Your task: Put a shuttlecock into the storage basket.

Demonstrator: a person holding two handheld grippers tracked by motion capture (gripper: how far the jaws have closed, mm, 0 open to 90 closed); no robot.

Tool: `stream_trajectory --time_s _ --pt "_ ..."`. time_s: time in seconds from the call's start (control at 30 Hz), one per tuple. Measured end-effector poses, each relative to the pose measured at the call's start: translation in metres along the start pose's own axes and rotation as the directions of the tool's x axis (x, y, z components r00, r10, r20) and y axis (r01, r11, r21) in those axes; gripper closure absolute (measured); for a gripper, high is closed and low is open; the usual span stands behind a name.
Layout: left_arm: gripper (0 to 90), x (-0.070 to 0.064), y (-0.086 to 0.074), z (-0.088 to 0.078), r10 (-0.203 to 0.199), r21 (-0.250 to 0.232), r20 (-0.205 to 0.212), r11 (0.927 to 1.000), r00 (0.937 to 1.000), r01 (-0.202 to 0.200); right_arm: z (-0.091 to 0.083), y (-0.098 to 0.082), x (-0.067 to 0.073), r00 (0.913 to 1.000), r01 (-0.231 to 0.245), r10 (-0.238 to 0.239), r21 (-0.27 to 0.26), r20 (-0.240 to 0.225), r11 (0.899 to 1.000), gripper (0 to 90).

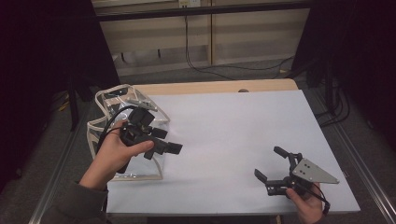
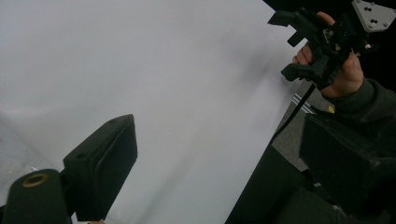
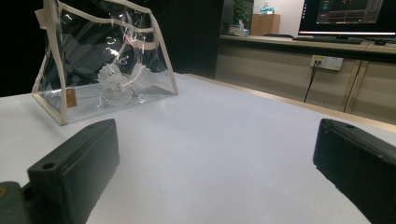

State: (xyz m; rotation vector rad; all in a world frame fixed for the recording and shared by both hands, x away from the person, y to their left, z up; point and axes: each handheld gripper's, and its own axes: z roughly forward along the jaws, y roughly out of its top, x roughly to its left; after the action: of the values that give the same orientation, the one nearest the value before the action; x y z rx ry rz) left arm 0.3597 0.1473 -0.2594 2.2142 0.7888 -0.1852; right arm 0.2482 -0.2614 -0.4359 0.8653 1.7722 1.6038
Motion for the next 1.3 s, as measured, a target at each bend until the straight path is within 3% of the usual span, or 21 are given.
stream_trajectory --time_s 0.23,0.73,1.3 --pt "11.9 -0.009 0.001 0.008 0.028 0.01 0.03 0.9995 0.9991 -0.029 0.0 0.0 0.0 1.0 -0.001 0.001 0.0 0.002 1.0 0.4" --pt "10.8 -0.013 -0.023 0.027 0.06 0.002 0.099 0.9982 0.9932 -0.061 0.0 0.0 0.0 1.0 -0.001 0.001 0.001 -0.001 1.0 0.4" --pt "10.2 -0.007 -0.046 0.035 0.089 -0.004 0.094 0.996 0.9916 -0.089 0.0 -0.001 0.0 1.0 -0.001 0.001 0.004 0.001 1.0 0.4"
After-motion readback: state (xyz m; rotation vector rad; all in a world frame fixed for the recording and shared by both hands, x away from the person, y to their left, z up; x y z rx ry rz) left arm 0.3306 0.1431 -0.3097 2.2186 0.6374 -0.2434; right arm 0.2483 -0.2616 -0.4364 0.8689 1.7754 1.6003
